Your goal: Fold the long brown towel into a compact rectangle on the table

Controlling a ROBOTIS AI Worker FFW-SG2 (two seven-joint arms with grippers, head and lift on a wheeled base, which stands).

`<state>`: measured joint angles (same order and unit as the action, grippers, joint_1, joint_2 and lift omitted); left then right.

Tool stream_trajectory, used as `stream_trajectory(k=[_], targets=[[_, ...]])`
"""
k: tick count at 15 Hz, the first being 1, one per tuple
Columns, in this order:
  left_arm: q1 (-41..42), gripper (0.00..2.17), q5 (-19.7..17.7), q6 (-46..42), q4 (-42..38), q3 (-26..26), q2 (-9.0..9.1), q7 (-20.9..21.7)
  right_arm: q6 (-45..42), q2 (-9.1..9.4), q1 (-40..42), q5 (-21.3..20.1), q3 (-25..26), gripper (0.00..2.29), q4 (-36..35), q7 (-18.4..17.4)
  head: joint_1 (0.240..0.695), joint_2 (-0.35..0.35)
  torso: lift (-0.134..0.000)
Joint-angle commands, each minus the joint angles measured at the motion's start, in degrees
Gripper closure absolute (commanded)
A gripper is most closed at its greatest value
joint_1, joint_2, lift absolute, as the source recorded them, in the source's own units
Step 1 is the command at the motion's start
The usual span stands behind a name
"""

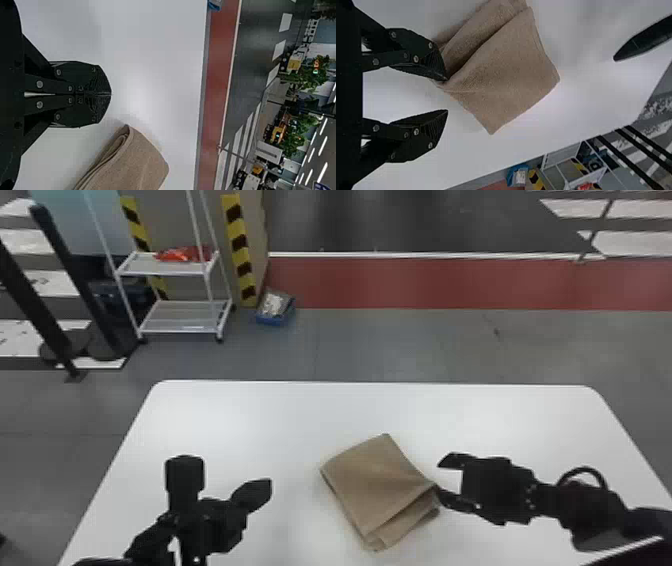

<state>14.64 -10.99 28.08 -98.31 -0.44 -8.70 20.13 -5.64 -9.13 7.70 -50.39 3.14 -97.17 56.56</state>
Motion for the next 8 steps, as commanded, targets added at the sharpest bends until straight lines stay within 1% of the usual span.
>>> stream_trajectory(k=[1,2,3,4,5,6,7,8], targets=[[0.30,1.98,0.00,-0.35,-0.39,0.00,0.00,0.09,2.79,0.61,-0.23,10.40,6.44,0.04,-1.09,-0.23,0.695,0.002,0.000],[0.39,1.98,0.00,-0.87,-0.39,0.09,0.00,0.26,4.20,1.31,-0.50,13.56,8.99,0.07,-0.57,-2.69,0.695,-0.022,0.000],[0.48,1.98,0.00,-1.40,-0.31,0.09,0.00,0.26,4.38,1.40,-0.50,13.74,9.70,0.30,1.10,-4.80,0.695,-0.041,0.000],[0.57,1.98,0.00,-1.40,-0.13,0.00,0.00,0.26,4.20,1.40,-0.50,13.74,9.78,0.64,3.56,-6.47,0.695,-0.058,0.000],[0.57,1.98,0.00,-1.40,-0.13,0.00,0.00,0.26,4.02,1.66,-0.23,13.74,9.61,1.16,5.85,-8.31,0.695,-0.077,0.000],[0.48,1.98,0.00,-1.40,-0.13,0.00,0.00,0.35,3.50,2.36,0.29,13.74,9.43,1.71,7.52,-10.69,0.695,-0.088,0.000],[0.48,1.98,0.00,-1.40,-0.04,0.00,-0.09,0.35,2.97,2.63,0.91,13.74,8.64,1.89,9.63,-13.23,0.695,-0.103,0.000],[0.48,1.98,0.00,-1.40,-0.04,-0.09,-0.27,0.44,2.62,2.80,1.26,14.18,7.68,1.89,11.83,-15.43,0.695,-0.105,0.000]])
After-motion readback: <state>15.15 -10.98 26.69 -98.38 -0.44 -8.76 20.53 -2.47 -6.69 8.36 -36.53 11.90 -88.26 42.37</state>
